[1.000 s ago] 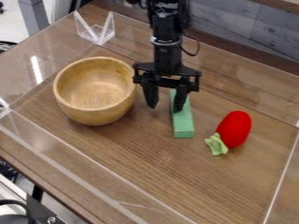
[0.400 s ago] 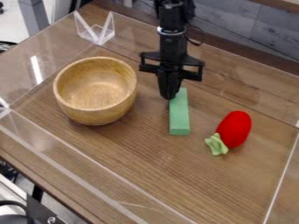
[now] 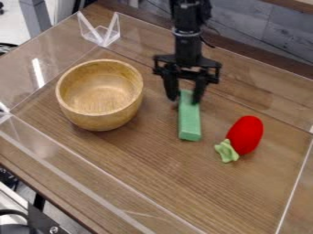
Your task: Put the green stick in the brown bowl
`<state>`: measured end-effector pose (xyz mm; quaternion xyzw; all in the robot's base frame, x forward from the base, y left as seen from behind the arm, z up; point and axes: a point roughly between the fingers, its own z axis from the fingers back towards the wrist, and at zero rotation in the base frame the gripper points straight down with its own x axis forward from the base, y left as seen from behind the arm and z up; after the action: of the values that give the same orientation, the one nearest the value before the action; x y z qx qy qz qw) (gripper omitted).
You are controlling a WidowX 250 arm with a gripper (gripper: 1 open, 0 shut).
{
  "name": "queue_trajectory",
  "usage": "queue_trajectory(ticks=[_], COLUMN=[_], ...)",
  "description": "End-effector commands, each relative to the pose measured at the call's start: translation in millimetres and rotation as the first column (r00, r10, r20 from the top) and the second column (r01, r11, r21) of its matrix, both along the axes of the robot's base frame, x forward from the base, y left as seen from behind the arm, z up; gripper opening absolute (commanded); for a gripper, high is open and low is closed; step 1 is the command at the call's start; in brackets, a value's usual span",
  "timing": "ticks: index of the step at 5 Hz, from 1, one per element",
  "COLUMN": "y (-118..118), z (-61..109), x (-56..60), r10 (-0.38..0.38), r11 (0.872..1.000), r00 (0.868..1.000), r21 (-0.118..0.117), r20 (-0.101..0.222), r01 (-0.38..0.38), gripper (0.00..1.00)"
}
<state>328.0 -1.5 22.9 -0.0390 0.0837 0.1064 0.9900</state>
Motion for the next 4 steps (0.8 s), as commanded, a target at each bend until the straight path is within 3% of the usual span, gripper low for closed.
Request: queue_trajectory(ticks=[1,2,4], y=[4,8,34], z=[16.3,25.0,16.2], x=[7.5,10.2,-3.0], r10=[-0.016,-0.028,-0.033], r11=[1.0,0.999,0.999], r00=[0.999,0.999,0.999], r21=[0.015,0.018,0.024], r20=[0.031,0.03,0.022], r01=[0.015,0.028,0.033], gripper=[0.0,0.0,0.0])
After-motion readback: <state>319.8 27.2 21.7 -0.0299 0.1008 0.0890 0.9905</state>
